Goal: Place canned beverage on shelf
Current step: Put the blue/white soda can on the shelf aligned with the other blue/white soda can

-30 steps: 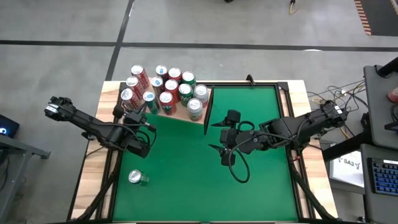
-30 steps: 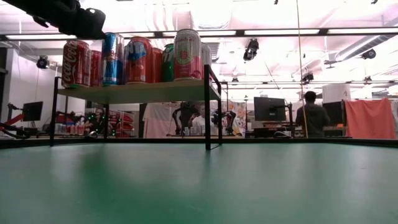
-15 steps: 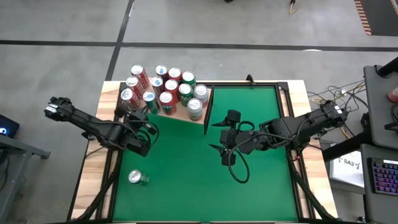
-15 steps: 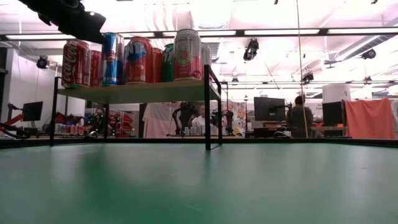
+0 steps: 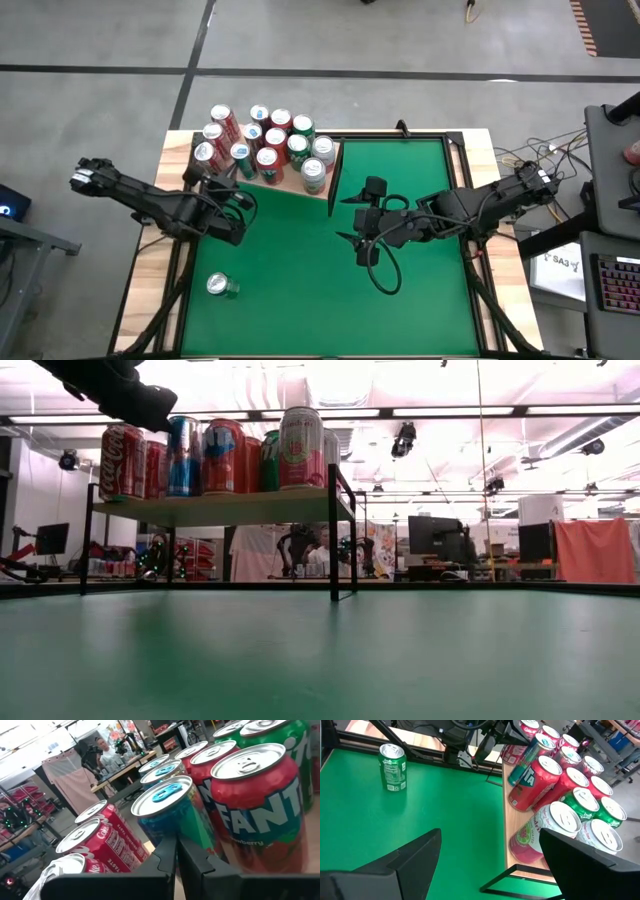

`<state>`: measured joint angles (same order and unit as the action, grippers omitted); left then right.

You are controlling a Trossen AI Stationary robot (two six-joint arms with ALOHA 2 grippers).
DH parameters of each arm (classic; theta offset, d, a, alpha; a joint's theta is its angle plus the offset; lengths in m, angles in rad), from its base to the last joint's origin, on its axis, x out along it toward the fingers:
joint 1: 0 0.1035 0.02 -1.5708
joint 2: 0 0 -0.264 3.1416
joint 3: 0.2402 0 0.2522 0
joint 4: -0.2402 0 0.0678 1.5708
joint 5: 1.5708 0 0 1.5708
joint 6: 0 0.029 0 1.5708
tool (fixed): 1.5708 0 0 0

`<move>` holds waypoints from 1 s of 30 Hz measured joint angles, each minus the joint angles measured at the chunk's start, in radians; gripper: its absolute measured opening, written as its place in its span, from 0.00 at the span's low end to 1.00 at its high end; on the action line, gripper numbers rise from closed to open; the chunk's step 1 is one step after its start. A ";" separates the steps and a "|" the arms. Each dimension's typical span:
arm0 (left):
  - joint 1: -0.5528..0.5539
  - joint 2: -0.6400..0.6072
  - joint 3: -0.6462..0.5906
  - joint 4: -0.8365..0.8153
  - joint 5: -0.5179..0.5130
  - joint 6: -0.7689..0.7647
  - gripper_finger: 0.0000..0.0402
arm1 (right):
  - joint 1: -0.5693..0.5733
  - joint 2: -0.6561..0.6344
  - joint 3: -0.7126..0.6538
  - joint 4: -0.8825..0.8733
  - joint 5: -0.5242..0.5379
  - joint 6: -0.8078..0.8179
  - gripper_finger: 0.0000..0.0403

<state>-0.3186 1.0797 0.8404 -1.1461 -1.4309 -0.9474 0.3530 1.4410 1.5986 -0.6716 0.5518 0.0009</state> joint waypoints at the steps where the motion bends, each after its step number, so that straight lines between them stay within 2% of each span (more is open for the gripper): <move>1: 0.000 0.002 0.000 0.001 0.000 0.000 0.00 | 0.000 0.000 0.000 0.000 0.000 -0.001 0.81; 5: -0.009 0.005 0.000 0.005 0.018 0.000 0.00 | 0.000 0.000 0.000 0.000 0.000 -0.001 0.81; 10: -0.046 0.005 0.067 0.008 0.142 0.004 0.00 | 0.000 0.000 0.000 -0.004 0.000 -0.005 0.81; 15: -0.067 0.005 0.201 0.003 0.235 0.088 0.00 | 0.000 0.000 0.000 -0.005 0.000 -0.021 0.81; 20: -0.056 0.005 0.365 -0.025 0.257 0.163 0.00 | 0.000 0.000 0.000 -0.009 -0.001 -0.030 0.81; 25: 0.035 0.003 0.524 -0.120 0.400 0.183 0.00 | 0.000 0.000 0.000 -0.049 -0.003 -0.011 0.81; 30: 0.180 0.004 0.603 -0.173 0.542 0.262 0.00 | 0.000 -0.003 0.000 -0.092 -0.010 0.042 0.81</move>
<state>-0.1390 1.0840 1.4438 -1.3193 -0.8891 -0.6849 0.3527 1.4376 1.5986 -0.7631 0.5419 0.0433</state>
